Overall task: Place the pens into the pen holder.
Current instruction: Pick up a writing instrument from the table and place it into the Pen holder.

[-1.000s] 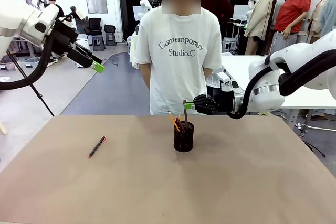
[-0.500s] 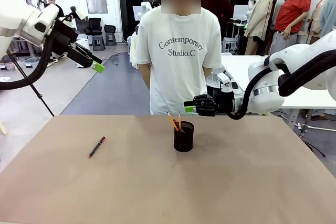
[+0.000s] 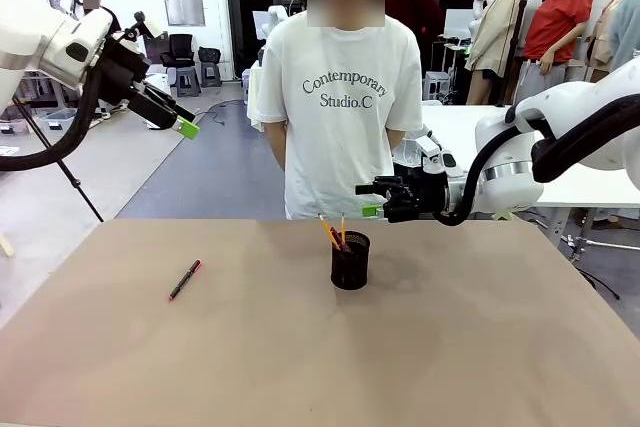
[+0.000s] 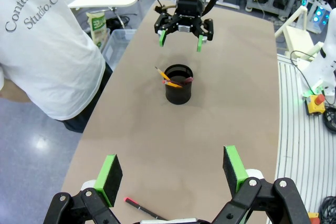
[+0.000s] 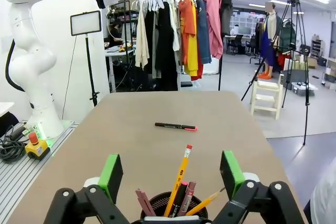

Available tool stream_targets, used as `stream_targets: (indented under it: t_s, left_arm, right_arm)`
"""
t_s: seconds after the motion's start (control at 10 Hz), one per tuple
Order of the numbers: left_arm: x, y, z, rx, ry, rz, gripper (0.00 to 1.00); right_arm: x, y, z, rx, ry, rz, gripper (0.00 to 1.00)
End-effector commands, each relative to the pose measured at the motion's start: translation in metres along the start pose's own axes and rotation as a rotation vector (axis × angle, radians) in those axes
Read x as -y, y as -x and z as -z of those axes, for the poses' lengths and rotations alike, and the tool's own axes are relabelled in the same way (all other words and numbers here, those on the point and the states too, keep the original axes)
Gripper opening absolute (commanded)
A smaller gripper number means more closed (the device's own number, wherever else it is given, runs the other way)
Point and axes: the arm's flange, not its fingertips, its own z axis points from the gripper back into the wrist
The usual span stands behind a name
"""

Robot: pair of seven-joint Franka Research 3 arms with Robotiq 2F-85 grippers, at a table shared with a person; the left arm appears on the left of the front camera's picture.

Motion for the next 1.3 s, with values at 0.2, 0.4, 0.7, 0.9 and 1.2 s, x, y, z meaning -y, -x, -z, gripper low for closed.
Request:
stream_targets:
  t_s: [0.2, 0.4, 0.7, 0.9, 1.2]
  left_arm:
    - [0.002, 0.001, -0.001, 0.000, -0.010, 0.003, 1.00]
    - [0.002, 0.001, -0.001, 0.000, -0.010, 0.003, 1.00]
    - [0.002, 0.001, -0.001, 0.000, -0.010, 0.003, 1.00]
    - [0.002, 0.001, -0.001, 0.000, -0.010, 0.003, 1.00]
    - [0.002, 0.001, -0.001, 0.000, -0.010, 0.003, 1.00]
  right_arm:
    - [0.000, 0.000, 0.002, -0.002, 0.000, -0.001, 1.00]
    - [0.000, 0.001, 0.000, 0.000, 0.000, 0.002, 1.00]
    - [-0.021, -0.053, -0.029, -0.196, 0.004, 0.040, 1.00]
    - [-0.026, -0.083, -0.052, -0.263, 0.044, 0.029, 1.00]
    - [-0.036, -0.132, -0.083, -0.477, 0.217, 0.063, 1.00]
